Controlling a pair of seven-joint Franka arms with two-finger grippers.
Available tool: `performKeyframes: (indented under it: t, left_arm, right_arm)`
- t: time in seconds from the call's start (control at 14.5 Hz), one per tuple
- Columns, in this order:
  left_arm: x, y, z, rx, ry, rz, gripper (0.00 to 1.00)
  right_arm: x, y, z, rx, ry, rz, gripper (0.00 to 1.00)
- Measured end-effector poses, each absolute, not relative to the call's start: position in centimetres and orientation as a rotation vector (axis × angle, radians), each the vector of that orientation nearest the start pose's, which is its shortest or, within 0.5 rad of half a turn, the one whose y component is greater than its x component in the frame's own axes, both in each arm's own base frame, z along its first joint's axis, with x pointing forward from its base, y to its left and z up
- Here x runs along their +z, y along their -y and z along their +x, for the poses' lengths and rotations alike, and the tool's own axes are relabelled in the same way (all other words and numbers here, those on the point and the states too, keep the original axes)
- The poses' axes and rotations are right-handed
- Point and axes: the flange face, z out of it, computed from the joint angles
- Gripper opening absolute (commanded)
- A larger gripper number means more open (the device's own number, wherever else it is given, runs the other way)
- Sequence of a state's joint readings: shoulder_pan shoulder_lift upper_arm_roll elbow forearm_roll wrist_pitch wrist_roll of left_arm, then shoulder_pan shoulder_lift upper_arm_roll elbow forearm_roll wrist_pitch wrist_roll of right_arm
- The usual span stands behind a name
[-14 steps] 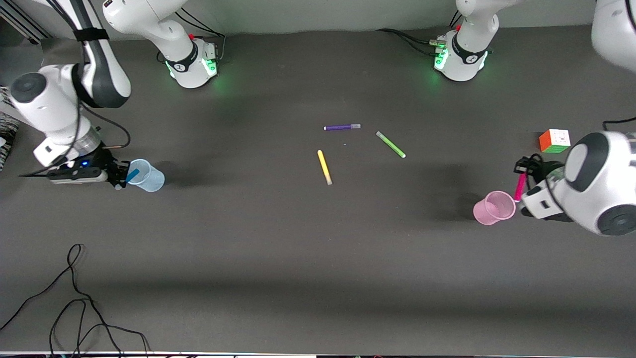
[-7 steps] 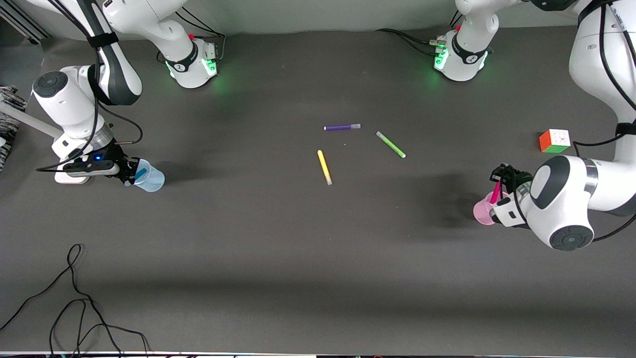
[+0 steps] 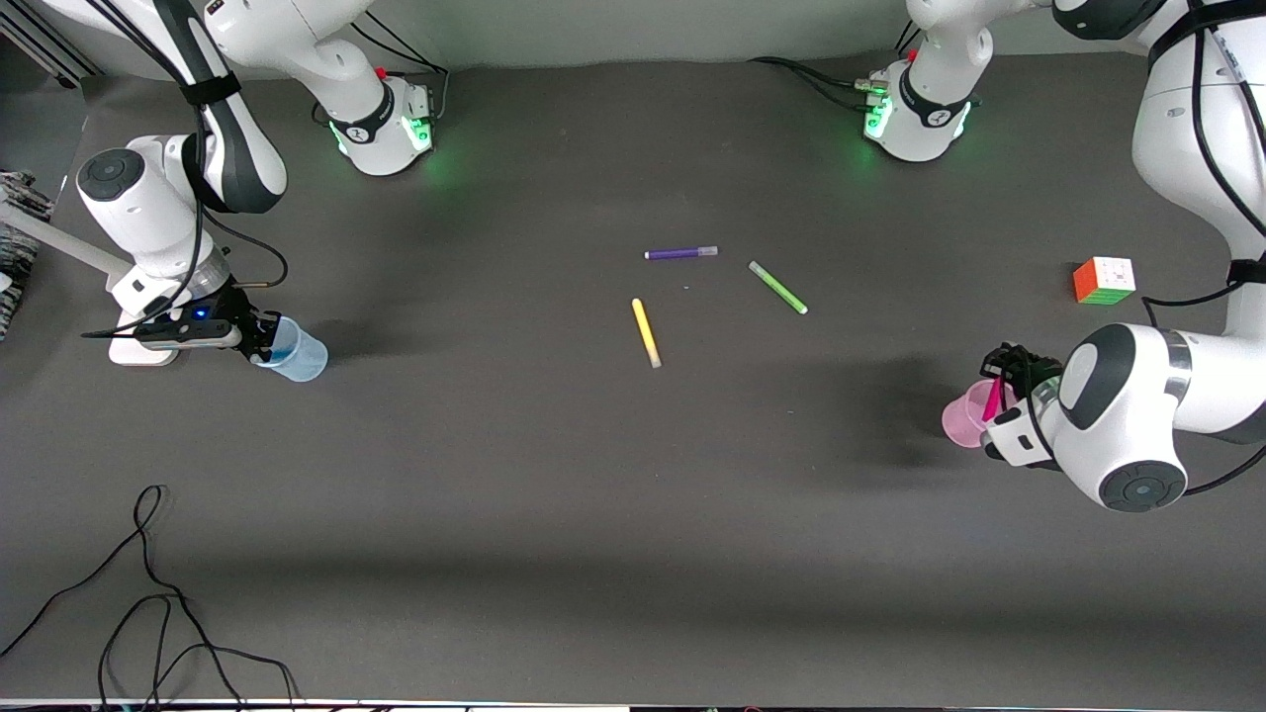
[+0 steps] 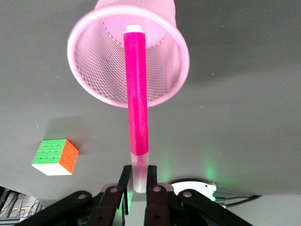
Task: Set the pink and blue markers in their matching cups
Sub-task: 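Open the right gripper over the blue cup while the left opens over pink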
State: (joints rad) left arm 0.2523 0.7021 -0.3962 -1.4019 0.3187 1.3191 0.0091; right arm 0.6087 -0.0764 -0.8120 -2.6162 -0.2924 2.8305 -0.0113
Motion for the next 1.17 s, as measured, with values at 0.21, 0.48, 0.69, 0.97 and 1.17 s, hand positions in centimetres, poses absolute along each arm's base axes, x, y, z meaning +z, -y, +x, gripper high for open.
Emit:
performKeyframes:
  t: [0.21,0.48,0.69,0.97,1.17]
  left_arm:
    - [27.4,0.5,63.3,1.078,-0.284,-2.824,1.0]
    - [28.5,0.6,63.7,1.065,-0.278,-2.823,1.0]
    - [32.1,0.2,65.0,1.006,-0.192,-2.833,1.0]
    - [38.4,-0.5,65.9,0.886,-0.115,-2.888,1.0]
    - [43.8,-0.5,65.6,0.707,-0.086,-2.982,1.0]
  right_arm:
    - [29.6,7.5,45.0,-0.426,0.109,-3.211,1.0]
    - [30.2,7.7,45.5,-0.417,0.106,-3.216,1.0]
    - [31.6,7.9,46.5,-0.295,0.101,-3.239,1.0]
    - [37.2,5.1,50.2,-0.207,0.066,-3.209,1.0]
    - [44.1,2.1,53.1,-0.109,0.039,-3.157,1.0]
